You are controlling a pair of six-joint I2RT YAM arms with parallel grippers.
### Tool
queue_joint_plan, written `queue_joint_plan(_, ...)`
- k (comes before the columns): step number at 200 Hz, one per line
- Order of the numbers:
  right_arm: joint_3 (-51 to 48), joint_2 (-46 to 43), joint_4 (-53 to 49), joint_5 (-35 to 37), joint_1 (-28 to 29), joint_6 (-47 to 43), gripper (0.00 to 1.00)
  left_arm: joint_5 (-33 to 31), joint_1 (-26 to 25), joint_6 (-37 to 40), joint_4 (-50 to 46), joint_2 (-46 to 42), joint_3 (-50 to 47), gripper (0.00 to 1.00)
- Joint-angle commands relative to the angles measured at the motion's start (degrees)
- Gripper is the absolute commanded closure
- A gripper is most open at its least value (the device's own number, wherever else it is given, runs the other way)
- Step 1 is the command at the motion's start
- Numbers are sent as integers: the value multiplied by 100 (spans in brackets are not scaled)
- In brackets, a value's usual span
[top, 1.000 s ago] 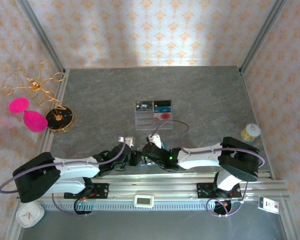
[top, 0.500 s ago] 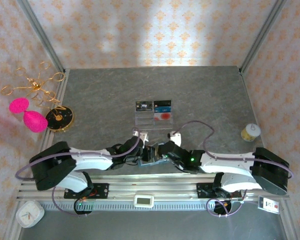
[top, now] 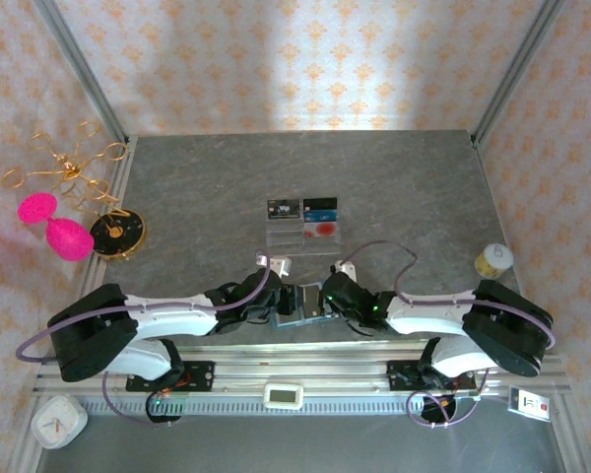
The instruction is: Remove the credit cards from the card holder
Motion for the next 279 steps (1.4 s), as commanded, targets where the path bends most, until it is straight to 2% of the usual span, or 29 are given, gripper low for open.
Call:
queue_joint_plan(1, -139, 219, 548, -480, -5, 36, 92, -405, 35, -182, -141, 79, -269, 73)
queue_joint_plan(19, -216, 368, 919, -789, 40, 75, 95, -548, 145, -216, -85, 48, -436, 72)
queue_joint_plan(48, -241, 453, 1018, -843, 94, 116, 96, -445, 203, -258, 246, -218, -700, 62)
queue_joint_plan(64, -244, 450, 1109, -930, 109, 121, 96, -460, 217, -286, 275, -303, -769, 60)
queue_joint_plan(123, -50, 593, 1243, -1137, 192, 57, 98, -264, 286, -468, 631, -60, -905, 68)
queue_joint_plan(160, -33, 589, 1158, -1071, 210, 68, 99, -178, 308, -572, 876, -84, -1024, 77)
queue_joint_plan(229, 113, 680, 1073, -1046, 269, 59, 100, 247, 407, -881, 1616, 58, -1267, 84)
queue_joint_plan(259, 144, 684, 974, -964, 271, 80, 100, 230, 448, -938, 1582, 12, -1312, 100)
queue_joint_plan(279, 119, 638, 940, -882, 270, 118, 100, 170, 512, -980, 1549, -87, -1387, 100)
